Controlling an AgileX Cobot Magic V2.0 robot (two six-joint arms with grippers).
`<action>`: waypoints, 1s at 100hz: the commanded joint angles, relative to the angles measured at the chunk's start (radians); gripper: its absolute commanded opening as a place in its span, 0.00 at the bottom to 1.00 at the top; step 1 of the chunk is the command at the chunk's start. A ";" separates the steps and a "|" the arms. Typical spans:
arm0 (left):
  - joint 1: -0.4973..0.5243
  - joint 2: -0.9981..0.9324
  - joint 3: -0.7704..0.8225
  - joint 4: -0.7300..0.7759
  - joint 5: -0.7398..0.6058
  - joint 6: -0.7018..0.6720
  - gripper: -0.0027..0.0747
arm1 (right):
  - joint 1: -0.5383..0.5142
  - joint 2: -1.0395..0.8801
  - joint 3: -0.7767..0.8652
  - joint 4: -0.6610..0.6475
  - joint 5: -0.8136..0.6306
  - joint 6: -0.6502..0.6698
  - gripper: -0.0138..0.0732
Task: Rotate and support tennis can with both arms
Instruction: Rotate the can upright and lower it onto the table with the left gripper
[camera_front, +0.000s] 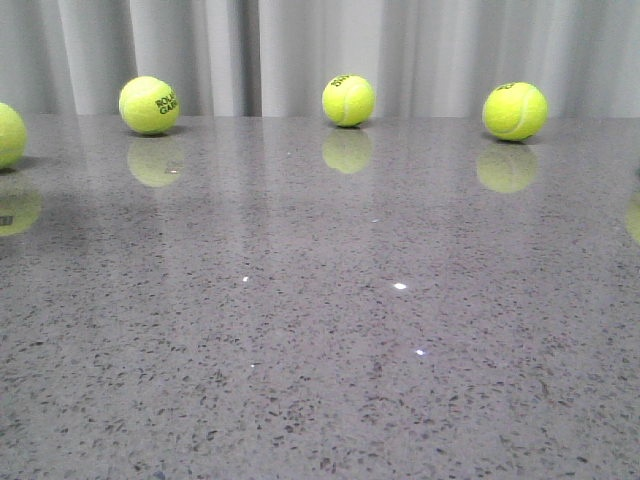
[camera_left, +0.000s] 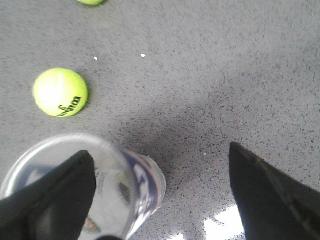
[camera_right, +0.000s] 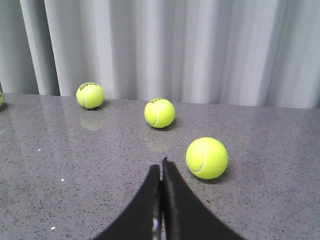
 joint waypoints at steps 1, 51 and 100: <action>-0.008 -0.060 -0.032 0.010 0.011 -0.039 0.71 | -0.004 0.011 -0.025 0.006 -0.078 -0.002 0.08; -0.008 -0.401 0.225 0.010 -0.207 -0.174 0.71 | -0.004 0.011 -0.025 0.006 -0.078 -0.002 0.08; -0.008 -0.824 0.850 -0.002 -0.776 -0.204 0.71 | -0.004 0.011 -0.025 0.006 -0.078 -0.002 0.08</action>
